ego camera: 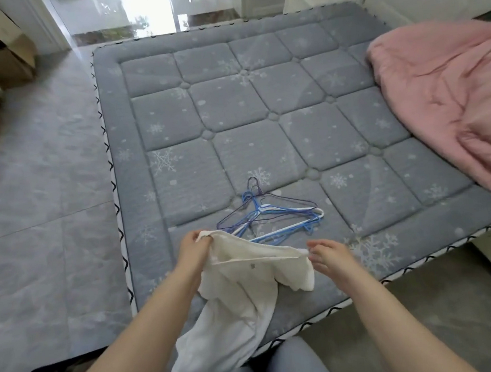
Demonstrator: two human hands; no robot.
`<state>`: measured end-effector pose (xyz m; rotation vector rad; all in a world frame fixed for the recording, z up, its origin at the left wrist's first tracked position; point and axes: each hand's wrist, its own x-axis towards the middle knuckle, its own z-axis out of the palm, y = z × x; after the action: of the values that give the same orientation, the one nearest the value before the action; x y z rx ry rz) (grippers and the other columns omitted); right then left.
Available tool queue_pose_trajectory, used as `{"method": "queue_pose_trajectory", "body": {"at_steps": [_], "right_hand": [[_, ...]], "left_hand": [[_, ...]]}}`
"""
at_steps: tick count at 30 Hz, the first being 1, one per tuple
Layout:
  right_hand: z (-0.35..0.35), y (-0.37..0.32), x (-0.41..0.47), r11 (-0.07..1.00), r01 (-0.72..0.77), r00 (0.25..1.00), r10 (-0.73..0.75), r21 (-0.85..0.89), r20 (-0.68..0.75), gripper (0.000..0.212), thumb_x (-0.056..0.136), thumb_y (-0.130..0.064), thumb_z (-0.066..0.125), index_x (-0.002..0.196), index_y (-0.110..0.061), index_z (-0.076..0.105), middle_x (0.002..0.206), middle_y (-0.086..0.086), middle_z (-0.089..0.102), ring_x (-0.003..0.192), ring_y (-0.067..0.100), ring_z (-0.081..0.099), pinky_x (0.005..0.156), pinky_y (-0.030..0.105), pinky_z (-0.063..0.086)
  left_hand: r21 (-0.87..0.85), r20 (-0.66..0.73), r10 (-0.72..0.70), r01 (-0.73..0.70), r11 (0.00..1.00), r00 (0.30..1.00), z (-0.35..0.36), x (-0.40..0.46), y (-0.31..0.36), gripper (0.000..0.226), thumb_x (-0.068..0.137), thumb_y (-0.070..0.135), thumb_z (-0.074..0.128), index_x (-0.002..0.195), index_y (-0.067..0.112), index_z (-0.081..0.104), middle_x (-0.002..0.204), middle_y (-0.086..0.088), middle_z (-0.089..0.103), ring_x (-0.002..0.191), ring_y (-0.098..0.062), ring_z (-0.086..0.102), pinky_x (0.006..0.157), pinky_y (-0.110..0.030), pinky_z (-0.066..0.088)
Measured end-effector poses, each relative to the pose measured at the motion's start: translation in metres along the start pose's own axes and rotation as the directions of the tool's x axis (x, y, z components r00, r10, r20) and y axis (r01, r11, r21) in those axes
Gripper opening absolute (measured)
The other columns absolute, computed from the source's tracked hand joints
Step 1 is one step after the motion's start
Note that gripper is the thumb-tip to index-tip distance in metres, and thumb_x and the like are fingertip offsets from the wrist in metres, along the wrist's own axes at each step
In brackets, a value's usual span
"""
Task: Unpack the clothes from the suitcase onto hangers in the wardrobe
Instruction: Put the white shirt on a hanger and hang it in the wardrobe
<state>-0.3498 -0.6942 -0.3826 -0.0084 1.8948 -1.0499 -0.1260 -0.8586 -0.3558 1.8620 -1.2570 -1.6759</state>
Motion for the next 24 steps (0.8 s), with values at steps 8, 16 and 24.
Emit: {"method": "queue_pose_trajectory", "body": {"at_steps": [8, 16, 24], "right_hand": [[0.006, -0.021, 0.063, 0.993, -0.086, 0.995, 0.090, -0.085, 0.044, 0.022, 0.093, -0.003, 0.051, 0.090, -0.013, 0.070, 0.086, 0.005, 0.064, 0.089, 0.021, 0.060, 0.067, 0.027, 0.046], [0.019, -0.059, 0.182, 0.835, 0.120, 0.982, -0.019, -0.537, 0.190, 0.035, 0.094, -0.004, 0.049, 0.120, -0.008, 0.071, 0.105, 0.007, 0.071, 0.094, 0.019, 0.062, 0.084, 0.026, 0.045], [0.041, -0.068, 0.295, 0.431, 0.317, 0.938, -0.009, -0.845, 0.348, 0.046, 0.094, -0.011, 0.049, 0.139, -0.016, 0.057, 0.164, 0.018, 0.012, 0.150, 0.028, 0.021, 0.120, 0.030, 0.020]], "left_hand": [[0.032, -0.025, -0.025, 0.026, 0.999, 0.999, 0.045, 0.027, 0.022, 0.011, 0.096, 0.012, 0.050, 0.092, 0.008, 0.059, 0.077, -0.004, 0.056, 0.070, -0.018, 0.050, 0.060, -0.027, 0.038], [-0.053, -0.114, -0.170, 0.165, 0.985, 0.979, 0.110, 0.068, 0.009, 0.020, 0.097, 0.028, 0.055, 0.092, 0.010, 0.061, 0.081, -0.007, 0.062, 0.071, -0.021, 0.056, 0.057, -0.026, 0.043], [-0.120, -0.114, -0.181, 0.167, 0.979, 0.977, 0.158, 0.107, -0.021, 0.021, 0.101, 0.028, 0.050, 0.101, 0.020, 0.070, 0.101, 0.004, 0.070, 0.097, -0.013, 0.062, 0.086, -0.029, 0.048]]}}
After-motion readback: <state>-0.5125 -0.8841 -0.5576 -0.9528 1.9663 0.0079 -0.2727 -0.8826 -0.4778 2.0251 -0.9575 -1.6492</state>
